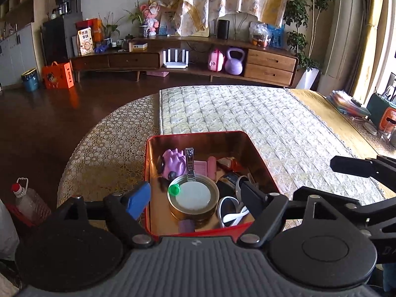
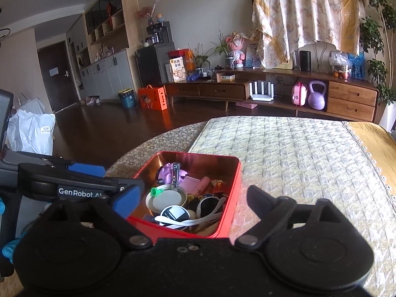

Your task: Organize rigid objects

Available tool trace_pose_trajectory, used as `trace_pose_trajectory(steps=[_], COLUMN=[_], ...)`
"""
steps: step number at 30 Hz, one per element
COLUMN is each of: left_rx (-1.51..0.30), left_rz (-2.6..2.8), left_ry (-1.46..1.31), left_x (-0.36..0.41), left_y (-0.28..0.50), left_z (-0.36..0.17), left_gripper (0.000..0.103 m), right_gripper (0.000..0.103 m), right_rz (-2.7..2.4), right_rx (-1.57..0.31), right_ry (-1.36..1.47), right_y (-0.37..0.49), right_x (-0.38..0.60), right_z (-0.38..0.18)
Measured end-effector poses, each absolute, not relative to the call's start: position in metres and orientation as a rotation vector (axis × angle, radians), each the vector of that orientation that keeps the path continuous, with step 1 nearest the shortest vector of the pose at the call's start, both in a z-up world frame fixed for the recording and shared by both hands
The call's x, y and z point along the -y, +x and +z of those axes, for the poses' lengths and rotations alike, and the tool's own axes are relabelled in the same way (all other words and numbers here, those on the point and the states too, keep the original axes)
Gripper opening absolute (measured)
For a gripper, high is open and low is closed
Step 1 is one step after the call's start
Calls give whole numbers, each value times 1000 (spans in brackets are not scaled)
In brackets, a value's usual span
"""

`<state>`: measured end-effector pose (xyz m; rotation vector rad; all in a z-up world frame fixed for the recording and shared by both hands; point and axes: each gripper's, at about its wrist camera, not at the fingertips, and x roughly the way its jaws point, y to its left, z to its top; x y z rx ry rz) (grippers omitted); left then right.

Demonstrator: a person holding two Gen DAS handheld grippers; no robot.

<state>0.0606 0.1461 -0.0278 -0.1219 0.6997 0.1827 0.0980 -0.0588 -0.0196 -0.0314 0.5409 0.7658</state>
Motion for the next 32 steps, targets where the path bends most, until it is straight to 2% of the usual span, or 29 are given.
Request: trace_pose_trajectory(steps=[3, 12, 32], left_rx=[-702, -694, -731], left_rz=[174, 161, 176], left_ry=[-125, -113, -94], left_x=[-143, -130, -119], left_y=[54, 39, 35], left_z=[-27, -27, -37], left_gripper=[81, 92, 93], right_gripper=[102, 103, 103], right_rz=[761, 738, 710], right_rx=[-534, -536, -566], right_ry=[-8, 35, 35], right_y=[92, 85, 84], right_x=[66, 84, 88], right_z=[-19, -21, -35])
